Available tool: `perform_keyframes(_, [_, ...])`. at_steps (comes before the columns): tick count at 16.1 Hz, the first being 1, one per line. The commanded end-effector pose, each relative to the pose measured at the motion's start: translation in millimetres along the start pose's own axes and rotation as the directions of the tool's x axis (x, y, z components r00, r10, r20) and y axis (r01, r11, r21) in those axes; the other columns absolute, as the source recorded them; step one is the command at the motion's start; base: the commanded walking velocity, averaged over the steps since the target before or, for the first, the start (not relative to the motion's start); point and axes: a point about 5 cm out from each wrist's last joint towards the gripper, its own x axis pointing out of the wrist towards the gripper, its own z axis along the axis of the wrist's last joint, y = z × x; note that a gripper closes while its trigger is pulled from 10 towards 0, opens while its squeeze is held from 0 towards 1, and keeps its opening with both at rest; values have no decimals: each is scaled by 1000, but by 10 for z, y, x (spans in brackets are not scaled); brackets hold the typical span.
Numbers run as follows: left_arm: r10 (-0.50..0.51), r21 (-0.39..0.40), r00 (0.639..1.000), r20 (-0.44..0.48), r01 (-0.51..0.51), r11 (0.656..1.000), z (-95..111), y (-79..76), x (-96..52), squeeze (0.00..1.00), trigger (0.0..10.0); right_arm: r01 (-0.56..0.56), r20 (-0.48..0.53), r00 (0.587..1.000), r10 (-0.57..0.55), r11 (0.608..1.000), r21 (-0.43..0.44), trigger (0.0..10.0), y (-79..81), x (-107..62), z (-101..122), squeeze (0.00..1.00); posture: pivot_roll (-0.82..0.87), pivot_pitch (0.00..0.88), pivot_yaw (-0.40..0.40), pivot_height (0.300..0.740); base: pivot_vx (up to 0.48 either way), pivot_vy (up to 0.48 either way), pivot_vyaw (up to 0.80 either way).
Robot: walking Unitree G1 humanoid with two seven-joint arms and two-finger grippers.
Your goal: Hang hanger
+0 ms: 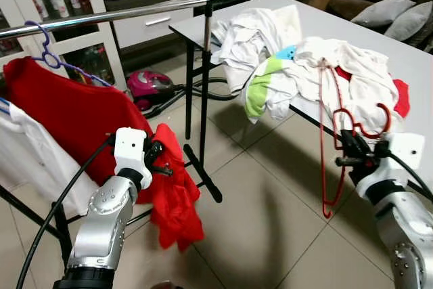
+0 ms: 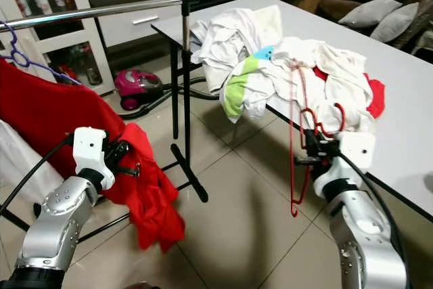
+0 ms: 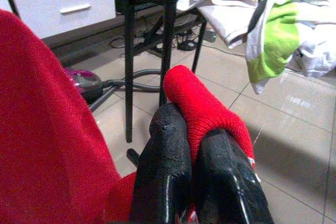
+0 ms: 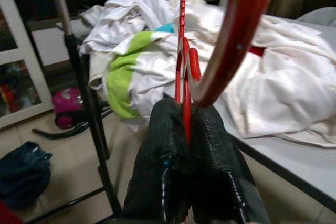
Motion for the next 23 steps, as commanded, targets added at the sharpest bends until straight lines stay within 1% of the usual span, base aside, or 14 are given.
perform_keyframes(1, [-24, 2, 1000, 19, 24, 1000, 60, -36, 13, 0, 10000, 14, 25, 1000, -15, 1000, 8, 10000, -37, -3, 73, 0, -107, 0, -18, 740, 0, 0, 0])
perform_keyframes(4, [-41, 5, 999, 16, 41, 999, 67, -67, 37, 0, 10000, 11, 26, 1000, -11, 1000, 3, 10000, -59, -8, 80, 0, -118, 0, -13, 740, 0, 0, 0])
perform_keyframes(6, [-39, 4, 999, 7, 39, 999, 28, -78, 47, 0, 10000, 31, 24, 999, -31, 1000, -3, 10000, -121, -10, 58, 0, -118, 0, -19, 740, 0, 0, 0])
perform_keyframes(7, [-34, 17, 999, -3, 34, 999, 4, -77, 68, 0, 10000, 46, 26, 999, -46, 999, 5, 10000, -168, 39, 60, 0, -106, 0, -43, 740, 0, 0, 0])
perform_keyframes(8, [-32, 26, 999, -6, 32, 999, 6, -75, 76, 0, 10000, 52, 28, 998, -52, 999, 11, 10000, -182, 62, 69, 0, -106, 0, -45, 740, 0, 0, 0])
perform_keyframes(11, [-32, 26, 999, -6, 32, 999, 6, -75, 76, 0, 10000, 52, 28, 998, -52, 999, 11, 10000, -182, 62, 69, 0, -106, 0, -45, 740, 0, 0, 0])
perform_keyframes(12, [-30, 20, 1000, -8, 30, 999, 6, -70, 86, 0, 10000, 50, 33, 998, -50, 999, 14, 10000, -192, 98, 78, 0, -102, 0, -52, 740, 0, 0, 0])
perform_keyframes(13, [-18, 20, 1000, -7, 18, 1000, 11, -33, 126, 0, 10000, 51, 45, 998, -52, 999, 15, 10000, -216, 161, 103, 0, -102, 0, -51, 740, 0, 0, 0])
perform_keyframes(14, [-8, 11, 1000, 5, 8, 1000, 42, 18, 204, 0, 10000, 54, 76, 996, -56, 998, 24, 10000, -238, 268, 153, 0, -104, 0, -45, 740, 0, 0, 0])
perform_keyframes(15, [-8, 13, 1000, 8, 8, 1000, 49, 21, 213, 0, 10000, 57, 80, 995, -59, 998, 28, 10000, -236, 278, 158, 0, -103, 0, -45, 740, 0, 0, 0])
perform_keyframes(16, [8, 10, 1000, 18, -8, 1000, 71, 50, 254, 0, 10000, 49, 85, 995, -52, 998, 36, 10000, -220, 311, 140, 0, -95, 0, -41, 740, 0, 0, 0])
perform_keyframes(18, [11, 10, 1000, 18, -12, 1000, 62, 63, 262, 0, 10000, 54, 87, 994, -58, 997, 47, 10000, -229, 325, 114, 0, -91, 0, -42, 740, 0, 0, 0])
perform_keyframes(20, [25, 16, 999, 29, -25, 1000, 69, 122, 271, 0, 10000, 54, 104, 993, -61, 997, 62, 10000, -223, 377, 129, 0, -80, 0, -53, 740, 0, 0, 0])
perform_keyframes(23, [50, 22, 998, 34, -51, 998, 49, 202, 262, 0, 10000, 32, 116, 993, -38, 998, 55, 10000, -185, 461, 126, 0, -57, 0, -71, 740, 0, 0, 0])
